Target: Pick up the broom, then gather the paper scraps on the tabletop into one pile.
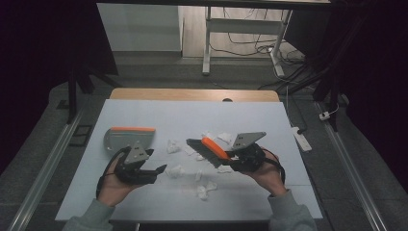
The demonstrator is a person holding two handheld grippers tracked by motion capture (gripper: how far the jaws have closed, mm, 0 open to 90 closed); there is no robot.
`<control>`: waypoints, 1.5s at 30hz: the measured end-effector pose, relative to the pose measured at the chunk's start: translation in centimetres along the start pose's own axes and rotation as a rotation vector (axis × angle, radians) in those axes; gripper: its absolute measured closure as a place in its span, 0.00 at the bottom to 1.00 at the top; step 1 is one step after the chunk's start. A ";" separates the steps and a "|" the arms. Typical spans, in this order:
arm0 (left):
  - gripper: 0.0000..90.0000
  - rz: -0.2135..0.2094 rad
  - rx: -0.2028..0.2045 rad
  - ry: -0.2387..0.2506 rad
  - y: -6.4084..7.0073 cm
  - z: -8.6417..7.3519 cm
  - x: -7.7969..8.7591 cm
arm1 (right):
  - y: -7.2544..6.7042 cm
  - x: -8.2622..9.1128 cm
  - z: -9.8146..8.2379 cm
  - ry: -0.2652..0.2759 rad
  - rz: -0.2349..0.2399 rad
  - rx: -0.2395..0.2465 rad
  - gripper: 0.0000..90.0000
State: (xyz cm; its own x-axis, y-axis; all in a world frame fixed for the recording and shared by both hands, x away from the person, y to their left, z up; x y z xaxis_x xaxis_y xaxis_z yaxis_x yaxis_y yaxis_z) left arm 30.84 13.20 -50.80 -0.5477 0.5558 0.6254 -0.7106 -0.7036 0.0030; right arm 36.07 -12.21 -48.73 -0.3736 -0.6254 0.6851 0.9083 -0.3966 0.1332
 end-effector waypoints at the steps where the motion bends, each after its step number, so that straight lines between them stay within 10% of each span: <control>1: 0.35 0.008 0.011 0.008 -0.2 -0.4 0.3 | 0.2 0.1 -0.1 0.002 -0.003 -0.011 0.78; 22: 0.36 0.149 0.101 -0.036 -4.1 -5.7 1.3 | 3.8 1.6 -1.4 0.039 -0.133 -0.146 0.78; 31: 0.34 0.147 0.165 -0.027 -4.8 -6.0 1.4 | 4.8 2.5 -1.8 0.037 -0.174 -0.171 0.78; 45: 0.32 0.121 0.138 -0.025 -4.7 -6.2 1.1 | 7.2 2.8 -4.0 -0.079 -0.268 -0.238 0.78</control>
Point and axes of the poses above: each handheld gripper's, and its own axes: x roughly backward along the jaws, z roughly out of its top, y roughly to its right, the point moved 9 cm from there along -x, roughly forward along the jaws, and after that the axes turned 4 degrees about -z, right-handed, at the moved point
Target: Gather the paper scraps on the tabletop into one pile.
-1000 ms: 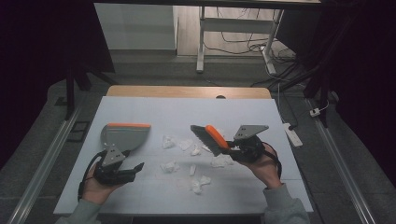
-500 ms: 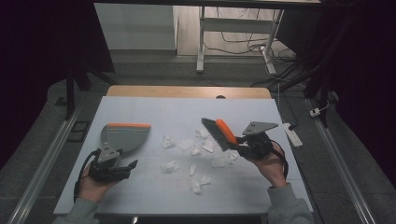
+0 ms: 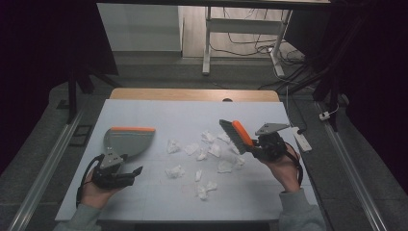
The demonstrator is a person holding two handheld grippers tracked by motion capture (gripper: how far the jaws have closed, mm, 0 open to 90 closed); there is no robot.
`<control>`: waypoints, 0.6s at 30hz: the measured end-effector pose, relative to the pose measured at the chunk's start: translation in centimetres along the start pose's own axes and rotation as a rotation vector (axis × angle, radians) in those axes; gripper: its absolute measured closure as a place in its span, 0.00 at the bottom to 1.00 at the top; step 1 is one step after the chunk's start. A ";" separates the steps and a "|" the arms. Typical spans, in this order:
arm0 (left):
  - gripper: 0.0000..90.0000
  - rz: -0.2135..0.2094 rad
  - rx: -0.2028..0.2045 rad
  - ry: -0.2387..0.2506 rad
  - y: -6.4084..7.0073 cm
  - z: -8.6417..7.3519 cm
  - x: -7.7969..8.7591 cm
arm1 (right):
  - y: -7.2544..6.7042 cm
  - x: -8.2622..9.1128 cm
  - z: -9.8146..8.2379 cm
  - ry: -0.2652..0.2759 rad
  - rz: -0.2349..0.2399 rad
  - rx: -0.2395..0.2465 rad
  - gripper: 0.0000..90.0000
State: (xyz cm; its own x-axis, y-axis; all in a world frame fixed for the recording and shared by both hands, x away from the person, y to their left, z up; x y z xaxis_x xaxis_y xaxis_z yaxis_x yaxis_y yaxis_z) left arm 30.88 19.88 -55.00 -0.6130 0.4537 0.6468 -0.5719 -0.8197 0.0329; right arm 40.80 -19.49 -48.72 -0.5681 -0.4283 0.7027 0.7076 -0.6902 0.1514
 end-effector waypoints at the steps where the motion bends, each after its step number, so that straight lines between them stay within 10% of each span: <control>1: 0.32 -0.001 -0.001 -0.001 0.0 0.0 0.0 | 0.2 -0.1 -0.1 -0.010 -0.006 -0.002 0.78; 18: 0.32 -0.022 0.007 0.005 -0.2 0.1 0.1 | 5.2 -6.3 1.8 -0.341 -0.113 0.015 0.78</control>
Point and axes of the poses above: each handheld gripper's, and its own axes: x roughly backward along the jaws, z roughly out of its top, y roughly to its right, the point moved 9 cm from there along -x, roughly forward along the jaws, and after that the axes turned 4 degrees about -z, right-handed, at the moved point
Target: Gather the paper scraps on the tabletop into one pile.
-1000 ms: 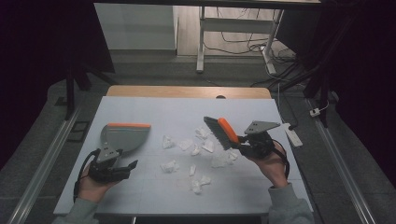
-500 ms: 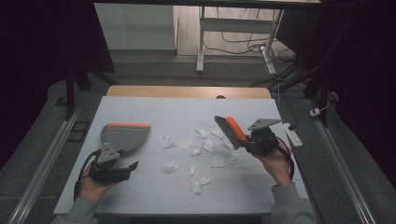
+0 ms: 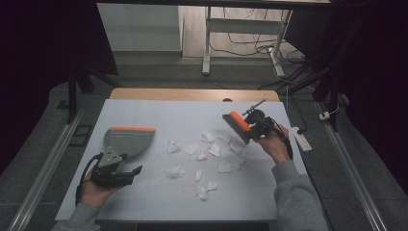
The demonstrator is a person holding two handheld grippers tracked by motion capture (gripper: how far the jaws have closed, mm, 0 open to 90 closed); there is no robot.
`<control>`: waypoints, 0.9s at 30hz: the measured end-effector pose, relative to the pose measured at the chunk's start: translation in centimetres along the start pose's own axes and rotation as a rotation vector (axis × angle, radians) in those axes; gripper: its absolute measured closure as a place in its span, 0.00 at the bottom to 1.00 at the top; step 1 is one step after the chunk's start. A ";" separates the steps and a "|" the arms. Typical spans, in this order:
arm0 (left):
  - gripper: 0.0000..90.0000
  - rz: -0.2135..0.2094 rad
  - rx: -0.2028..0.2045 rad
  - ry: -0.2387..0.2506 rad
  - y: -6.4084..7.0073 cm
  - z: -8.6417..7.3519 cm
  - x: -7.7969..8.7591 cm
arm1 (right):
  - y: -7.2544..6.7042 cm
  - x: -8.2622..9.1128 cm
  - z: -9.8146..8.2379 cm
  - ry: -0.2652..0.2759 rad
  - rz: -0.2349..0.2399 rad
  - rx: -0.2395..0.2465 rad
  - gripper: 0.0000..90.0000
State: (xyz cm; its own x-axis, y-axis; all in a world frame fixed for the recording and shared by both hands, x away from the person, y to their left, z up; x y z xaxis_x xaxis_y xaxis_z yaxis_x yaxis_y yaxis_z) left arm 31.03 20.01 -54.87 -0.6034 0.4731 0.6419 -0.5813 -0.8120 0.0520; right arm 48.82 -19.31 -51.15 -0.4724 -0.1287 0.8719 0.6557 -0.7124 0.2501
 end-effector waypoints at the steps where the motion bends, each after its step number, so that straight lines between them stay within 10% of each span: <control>1: 0.32 -0.002 0.000 -0.001 0.0 -0.1 0.0 | 0.1 -0.4 0.2 -0.023 0.000 0.002 0.78; 9: 0.32 0.003 0.009 -0.006 -0.2 -0.4 0.0 | -0.6 -2.8 1.8 -0.149 0.006 0.055 0.78; 15: 0.32 0.006 0.008 -0.014 -0.2 -0.5 -0.1 | -3.1 -3.2 2.7 -0.195 -0.017 0.206 0.78; 22: 0.32 0.005 0.008 -0.021 -0.2 -0.6 -0.1 | -7.4 -1.3 2.4 -0.152 0.133 0.260 0.78; 27: 0.32 0.003 0.011 -0.026 -0.2 -0.8 -0.1 | -6.7 1.5 3.2 -0.040 0.126 0.214 0.78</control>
Point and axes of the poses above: each handheld gripper's, and its own axes: x roughly backward along the jaws, z roughly out of its top, y roughly to its right, the point moved 9 cm from there along -x, roughly forward along the jaws, and after that the axes turned 4 degrees about -z, right-handed, at the moved point
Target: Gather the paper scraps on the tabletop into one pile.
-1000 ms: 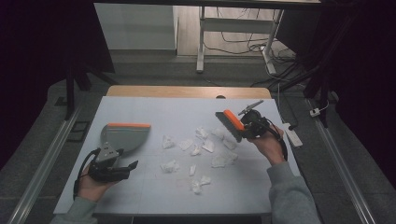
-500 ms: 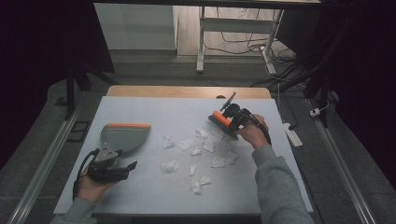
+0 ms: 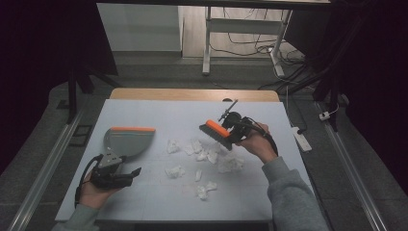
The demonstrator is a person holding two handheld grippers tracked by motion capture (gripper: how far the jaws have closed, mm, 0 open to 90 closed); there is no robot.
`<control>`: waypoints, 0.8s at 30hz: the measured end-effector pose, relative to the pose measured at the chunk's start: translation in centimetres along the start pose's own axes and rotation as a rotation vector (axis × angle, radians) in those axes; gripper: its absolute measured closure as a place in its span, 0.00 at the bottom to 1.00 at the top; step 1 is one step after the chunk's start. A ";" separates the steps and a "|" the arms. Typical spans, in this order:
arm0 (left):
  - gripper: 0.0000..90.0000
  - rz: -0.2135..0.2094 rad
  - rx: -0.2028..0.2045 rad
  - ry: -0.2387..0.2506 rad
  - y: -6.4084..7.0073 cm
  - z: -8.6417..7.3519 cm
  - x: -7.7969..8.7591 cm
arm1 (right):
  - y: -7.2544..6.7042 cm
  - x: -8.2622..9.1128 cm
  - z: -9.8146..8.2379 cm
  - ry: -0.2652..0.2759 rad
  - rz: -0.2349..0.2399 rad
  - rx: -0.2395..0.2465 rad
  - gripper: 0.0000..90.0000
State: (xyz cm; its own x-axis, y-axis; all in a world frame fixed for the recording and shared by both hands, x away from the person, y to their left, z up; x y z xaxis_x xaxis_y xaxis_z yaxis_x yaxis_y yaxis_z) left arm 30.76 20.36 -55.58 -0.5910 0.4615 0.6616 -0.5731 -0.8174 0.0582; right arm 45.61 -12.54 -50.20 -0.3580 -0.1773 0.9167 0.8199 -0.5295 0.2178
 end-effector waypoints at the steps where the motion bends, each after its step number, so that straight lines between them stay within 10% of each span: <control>1: 0.32 -0.001 -0.001 0.000 0.0 0.0 0.0 | 0.4 0.5 0.0 0.013 -0.005 -0.017 0.78; 11: 0.32 -0.003 -0.001 -0.002 0.0 0.0 -0.1 | 2.3 -0.7 0.6 0.007 -0.081 -0.037 0.78; 24: 0.32 0.012 0.014 0.003 -0.3 -0.2 0.1 | -0.8 -5.4 4.6 -0.066 -0.021 0.127 0.78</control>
State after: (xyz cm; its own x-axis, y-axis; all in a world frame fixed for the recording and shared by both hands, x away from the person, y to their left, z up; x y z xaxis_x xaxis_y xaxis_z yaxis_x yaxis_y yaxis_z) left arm 30.77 20.74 -55.62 -0.5991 0.4527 0.6604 -0.5581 -0.8275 0.0609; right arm 48.95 -7.33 -53.78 -0.3491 -0.1104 0.9306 0.8639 -0.4226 0.2740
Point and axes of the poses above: each handheld gripper's, and its own axes: x roughly backward along the jaws, z roughly out of its top, y roughly to its right, the point moved 9 cm from there along -x, roughly forward along the jaws, and after that the axes turned 4 degrees about -z, right-handed, at the moved point
